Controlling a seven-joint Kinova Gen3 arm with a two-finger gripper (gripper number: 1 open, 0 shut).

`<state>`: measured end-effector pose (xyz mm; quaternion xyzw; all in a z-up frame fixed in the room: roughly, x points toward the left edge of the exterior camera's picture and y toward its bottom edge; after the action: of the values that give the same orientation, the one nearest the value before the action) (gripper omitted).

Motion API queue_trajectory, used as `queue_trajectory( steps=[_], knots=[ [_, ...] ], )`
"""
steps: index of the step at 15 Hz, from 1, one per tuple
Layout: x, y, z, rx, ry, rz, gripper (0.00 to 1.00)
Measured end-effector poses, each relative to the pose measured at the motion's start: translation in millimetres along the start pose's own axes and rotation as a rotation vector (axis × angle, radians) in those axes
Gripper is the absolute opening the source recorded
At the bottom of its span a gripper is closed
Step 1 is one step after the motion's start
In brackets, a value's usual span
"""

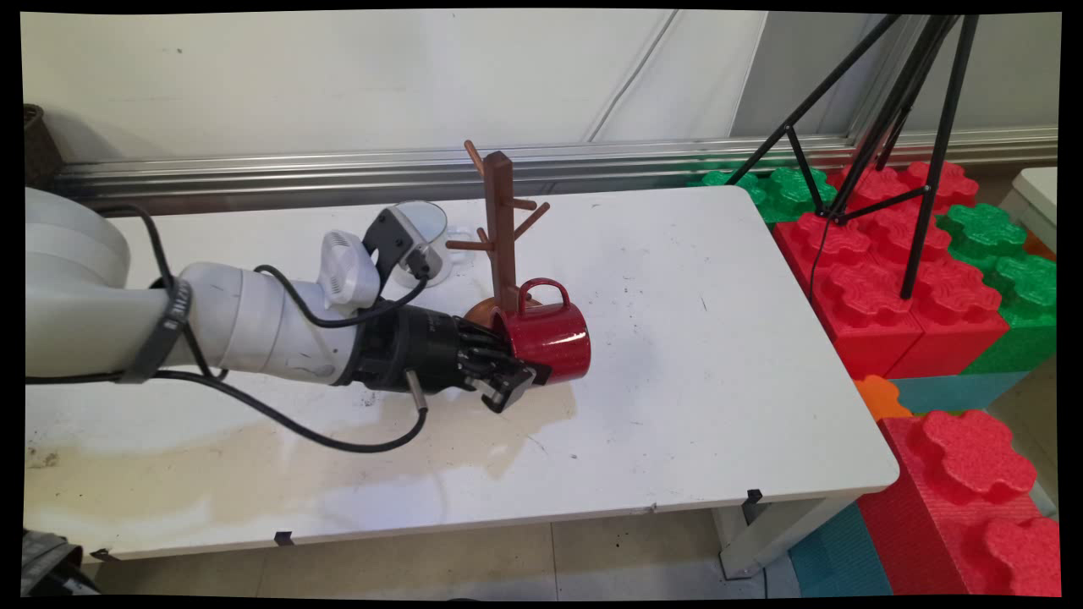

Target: Place the picked object on the table

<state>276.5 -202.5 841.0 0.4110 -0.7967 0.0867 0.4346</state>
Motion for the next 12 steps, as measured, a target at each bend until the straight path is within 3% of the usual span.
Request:
queue_trajectory(
  steps=[6,12],
  knots=[
    [10,9,-19,-0.031,-0.017,0.076,0.00],
    [22,16,-44,-0.047,-0.069,0.170,0.00]
  ],
)
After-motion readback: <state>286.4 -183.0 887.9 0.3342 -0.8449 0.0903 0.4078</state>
